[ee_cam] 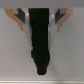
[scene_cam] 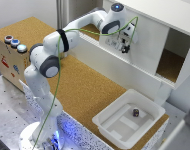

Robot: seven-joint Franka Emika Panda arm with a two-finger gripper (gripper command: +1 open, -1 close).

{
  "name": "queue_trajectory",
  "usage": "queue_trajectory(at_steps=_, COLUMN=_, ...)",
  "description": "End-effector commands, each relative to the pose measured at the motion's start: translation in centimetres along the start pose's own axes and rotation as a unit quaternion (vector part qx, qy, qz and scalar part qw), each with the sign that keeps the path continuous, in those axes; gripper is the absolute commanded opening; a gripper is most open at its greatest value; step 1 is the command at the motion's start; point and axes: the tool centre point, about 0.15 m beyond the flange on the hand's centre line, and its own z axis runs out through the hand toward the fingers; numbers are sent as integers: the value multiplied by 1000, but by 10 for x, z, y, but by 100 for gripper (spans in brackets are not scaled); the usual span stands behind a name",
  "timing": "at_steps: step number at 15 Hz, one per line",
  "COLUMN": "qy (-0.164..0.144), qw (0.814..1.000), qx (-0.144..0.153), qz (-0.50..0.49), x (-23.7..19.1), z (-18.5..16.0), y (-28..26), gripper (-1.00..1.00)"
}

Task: Move the door all the way to the left and let go

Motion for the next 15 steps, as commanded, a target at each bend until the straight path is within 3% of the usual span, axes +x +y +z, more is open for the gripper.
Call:
queue_trajectory(at_steps=1, qy=33, qw=998, qx=-58, qz=-16, x=48, z=37, y=-78, gripper=-100)
queue_trajectory(at_steps=15, qy=44, qw=995, qx=-29, qz=-88, x=89, z=41, y=-223, gripper=-100)
